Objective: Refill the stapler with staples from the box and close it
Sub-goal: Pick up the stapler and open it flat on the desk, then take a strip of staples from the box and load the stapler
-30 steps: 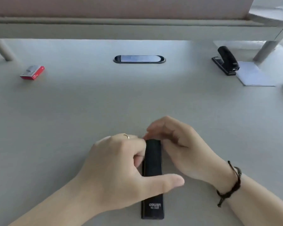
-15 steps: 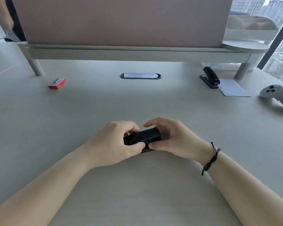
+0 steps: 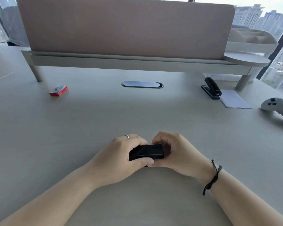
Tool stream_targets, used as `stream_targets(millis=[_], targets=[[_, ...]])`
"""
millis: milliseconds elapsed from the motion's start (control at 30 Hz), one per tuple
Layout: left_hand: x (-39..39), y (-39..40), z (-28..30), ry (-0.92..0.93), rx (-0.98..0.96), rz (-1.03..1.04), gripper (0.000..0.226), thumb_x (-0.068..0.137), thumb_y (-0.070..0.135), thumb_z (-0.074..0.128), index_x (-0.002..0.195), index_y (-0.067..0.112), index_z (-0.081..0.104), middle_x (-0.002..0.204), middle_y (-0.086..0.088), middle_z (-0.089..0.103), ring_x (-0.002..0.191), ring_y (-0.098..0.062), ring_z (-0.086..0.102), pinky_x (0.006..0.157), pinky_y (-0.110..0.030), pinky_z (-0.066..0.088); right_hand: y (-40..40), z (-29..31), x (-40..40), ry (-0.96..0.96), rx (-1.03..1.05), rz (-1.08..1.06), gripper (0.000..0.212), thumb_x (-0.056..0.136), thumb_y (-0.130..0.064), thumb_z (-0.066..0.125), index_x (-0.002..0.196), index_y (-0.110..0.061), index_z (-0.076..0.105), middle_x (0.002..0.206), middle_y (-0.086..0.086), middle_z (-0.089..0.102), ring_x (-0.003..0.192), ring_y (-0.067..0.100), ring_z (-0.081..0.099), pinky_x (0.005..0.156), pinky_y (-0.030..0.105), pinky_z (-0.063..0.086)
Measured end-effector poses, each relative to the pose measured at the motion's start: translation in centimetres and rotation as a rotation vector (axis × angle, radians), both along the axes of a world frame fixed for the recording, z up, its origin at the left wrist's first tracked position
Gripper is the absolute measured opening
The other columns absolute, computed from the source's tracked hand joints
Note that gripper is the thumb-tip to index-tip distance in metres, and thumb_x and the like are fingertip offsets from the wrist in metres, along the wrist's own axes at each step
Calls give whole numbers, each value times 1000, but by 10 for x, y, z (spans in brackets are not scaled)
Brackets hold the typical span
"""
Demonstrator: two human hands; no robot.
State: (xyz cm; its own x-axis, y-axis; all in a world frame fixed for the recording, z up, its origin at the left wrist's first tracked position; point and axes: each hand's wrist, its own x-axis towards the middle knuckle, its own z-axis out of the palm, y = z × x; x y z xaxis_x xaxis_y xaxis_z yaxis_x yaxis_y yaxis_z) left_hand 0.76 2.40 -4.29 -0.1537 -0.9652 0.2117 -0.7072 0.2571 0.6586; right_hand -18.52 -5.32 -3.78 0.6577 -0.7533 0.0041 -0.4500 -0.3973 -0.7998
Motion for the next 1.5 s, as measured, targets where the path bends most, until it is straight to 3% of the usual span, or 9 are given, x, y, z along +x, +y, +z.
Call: stream_targets(millis=[200,333,633,833,1033,1167,1267,1400,1500], targets=[[10,2,11,307,-27,37,18,82,37,70,99,30,68,92,14,72,85,-11,65,71,-21,51,-6,-3,0,17,33,-40,29,63,-27,89,73,-19,63,57,-3,63,49,21,50,48,33,38],[29,5,25,282,-31,-8,28,79,41,69,102,26,71,97,6,75,90,-19,67,82,-50,55,-8,-3,-2,40,27,-37,30,63,-29,90,74,-19,64,62,0,68,51,11,49,51,27,36],[90,23,48,290,23,-19,22,69,26,79,88,16,73,85,-3,77,81,-16,73,79,-18,54,-11,-8,-4,44,16,-41,38,55,-45,86,79,-25,64,82,15,75,57,15,55,56,30,42],[118,45,34,11,295,182,22,71,29,86,89,32,75,92,9,78,84,-4,71,80,-25,53,-12,-10,-2,38,6,-42,44,49,-51,84,79,-25,65,85,16,76,61,17,57,60,31,43],[110,42,32,-145,321,235,18,74,30,84,88,32,73,89,5,74,44,-2,47,50,-11,40,-7,-6,-2,39,-6,-48,32,58,-32,90,76,-23,64,84,3,80,68,35,68,61,44,53],[117,41,37,-149,393,162,25,71,36,85,91,39,71,94,19,72,70,-9,66,67,-23,53,-5,0,-1,56,15,-15,29,62,-25,90,77,-24,65,71,-1,73,56,18,57,57,34,44],[135,38,40,-61,411,133,38,66,50,85,99,39,70,100,18,73,93,-13,69,88,-34,56,-5,10,2,39,48,29,31,63,-17,93,82,-27,70,84,-4,74,72,20,67,68,28,51],[161,26,36,102,215,277,24,75,47,77,89,27,74,92,6,77,83,-8,72,78,-18,54,-11,28,29,-38,3,32,41,59,-51,89,90,-28,73,94,-9,75,84,16,72,86,38,56],[180,6,23,215,79,469,7,87,28,74,84,22,74,82,-5,77,63,-7,66,64,-22,51,-20,37,73,-41,-82,-9,20,72,-38,84,86,-28,72,87,-16,75,78,15,71,85,40,58]])
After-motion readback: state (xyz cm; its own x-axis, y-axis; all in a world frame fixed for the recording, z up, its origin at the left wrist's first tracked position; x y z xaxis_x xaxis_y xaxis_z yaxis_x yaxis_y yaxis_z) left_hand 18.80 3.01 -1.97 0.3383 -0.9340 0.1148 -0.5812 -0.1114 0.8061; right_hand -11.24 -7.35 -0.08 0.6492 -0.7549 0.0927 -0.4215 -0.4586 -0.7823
